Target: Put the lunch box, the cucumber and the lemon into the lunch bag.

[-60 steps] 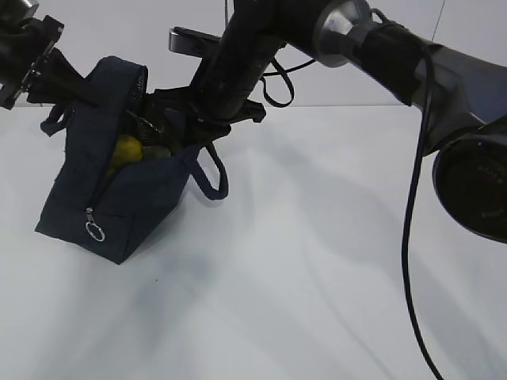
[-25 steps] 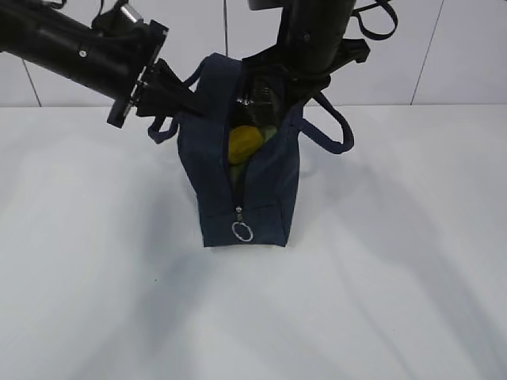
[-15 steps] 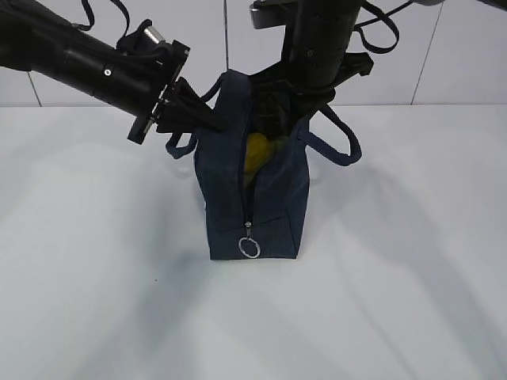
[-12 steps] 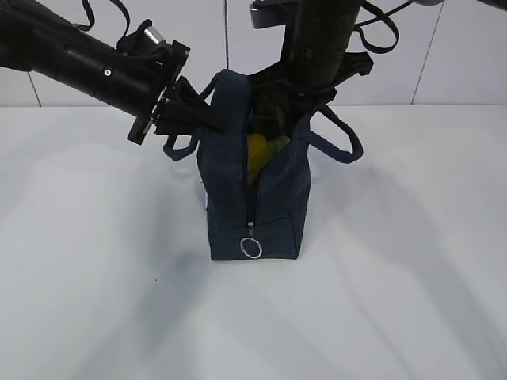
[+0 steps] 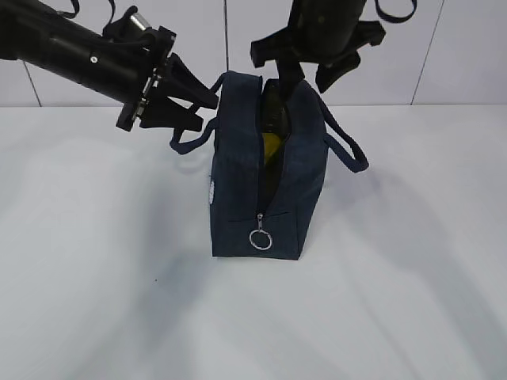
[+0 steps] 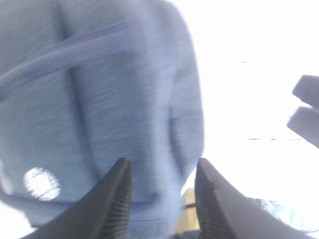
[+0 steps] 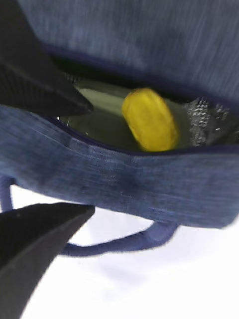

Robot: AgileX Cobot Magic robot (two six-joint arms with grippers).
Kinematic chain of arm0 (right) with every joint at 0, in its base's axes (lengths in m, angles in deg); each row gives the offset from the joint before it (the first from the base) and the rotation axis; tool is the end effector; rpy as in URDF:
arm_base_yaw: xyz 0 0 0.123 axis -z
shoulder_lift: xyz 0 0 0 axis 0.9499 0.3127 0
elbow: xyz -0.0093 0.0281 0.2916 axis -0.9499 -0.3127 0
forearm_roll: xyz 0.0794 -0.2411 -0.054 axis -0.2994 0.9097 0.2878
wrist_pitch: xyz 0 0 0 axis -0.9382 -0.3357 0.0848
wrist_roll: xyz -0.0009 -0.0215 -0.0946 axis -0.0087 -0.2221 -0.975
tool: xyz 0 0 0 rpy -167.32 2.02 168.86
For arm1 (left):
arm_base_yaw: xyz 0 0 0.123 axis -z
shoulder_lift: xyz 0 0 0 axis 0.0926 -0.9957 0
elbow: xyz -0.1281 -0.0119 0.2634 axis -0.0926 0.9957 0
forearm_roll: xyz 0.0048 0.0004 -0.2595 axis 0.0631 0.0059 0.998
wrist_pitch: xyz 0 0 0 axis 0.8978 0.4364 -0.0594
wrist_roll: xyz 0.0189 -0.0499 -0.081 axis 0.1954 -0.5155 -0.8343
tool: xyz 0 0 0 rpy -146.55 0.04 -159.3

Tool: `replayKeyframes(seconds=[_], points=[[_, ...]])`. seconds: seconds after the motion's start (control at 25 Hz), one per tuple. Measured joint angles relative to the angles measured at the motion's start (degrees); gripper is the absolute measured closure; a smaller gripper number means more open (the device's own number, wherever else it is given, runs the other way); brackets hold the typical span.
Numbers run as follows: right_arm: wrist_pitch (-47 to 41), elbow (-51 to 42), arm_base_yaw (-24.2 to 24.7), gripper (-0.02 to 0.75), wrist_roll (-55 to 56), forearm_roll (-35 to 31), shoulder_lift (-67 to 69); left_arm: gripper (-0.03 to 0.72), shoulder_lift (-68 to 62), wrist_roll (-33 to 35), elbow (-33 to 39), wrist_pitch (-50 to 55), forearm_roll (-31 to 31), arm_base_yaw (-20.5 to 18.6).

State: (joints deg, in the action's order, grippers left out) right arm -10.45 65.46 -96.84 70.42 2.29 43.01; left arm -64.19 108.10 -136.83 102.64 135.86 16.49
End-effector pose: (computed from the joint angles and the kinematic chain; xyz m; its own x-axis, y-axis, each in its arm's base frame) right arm 0.4324 0.1891 0.3155 -0.8781 -0.2268 -0.4213 -0.2313 0.9720 -0.0411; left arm 0.4265 -0.1684 0.2341 -0.9832 0.0444 -0.1773 0.1766 0.4805 -0.8591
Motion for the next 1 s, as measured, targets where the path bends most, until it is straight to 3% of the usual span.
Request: replayKeyframes(seconds=[0.2, 0.44, 0.72, 0.84, 1.0], points=[[0.0, 0.0, 0.0, 0.297, -0.94, 0.3, -5.37, 0.371, 1.32, -0.9, -2.09, 0.1, -0.12, -2.43], [-0.11, 0.0, 0.0, 0.297, -1.55, -1.68, -11.15, 0.388, 4.71, -1.39, -3.88, 0.21, -2.04, -2.65], [-0.33, -0.95, 0.0, 0.297, -4.07, -5.3, -21.93, 0.389, 14.0, -5.54, -4.14, 1.72, -22.73, -2.65], [-0.33, -5.48, 0.0, 0.297, -4.56, -5.3, -27.09, 0.389, 17.8, -10.33, -4.14, 1.97, -32.28, -2.65], [-0.43, -15.39, 0.0, 0.297, -4.91, -4.95, -34.33, 0.411, 22.33, -14.09, -4.14, 2.68, -38.75, -2.65]])
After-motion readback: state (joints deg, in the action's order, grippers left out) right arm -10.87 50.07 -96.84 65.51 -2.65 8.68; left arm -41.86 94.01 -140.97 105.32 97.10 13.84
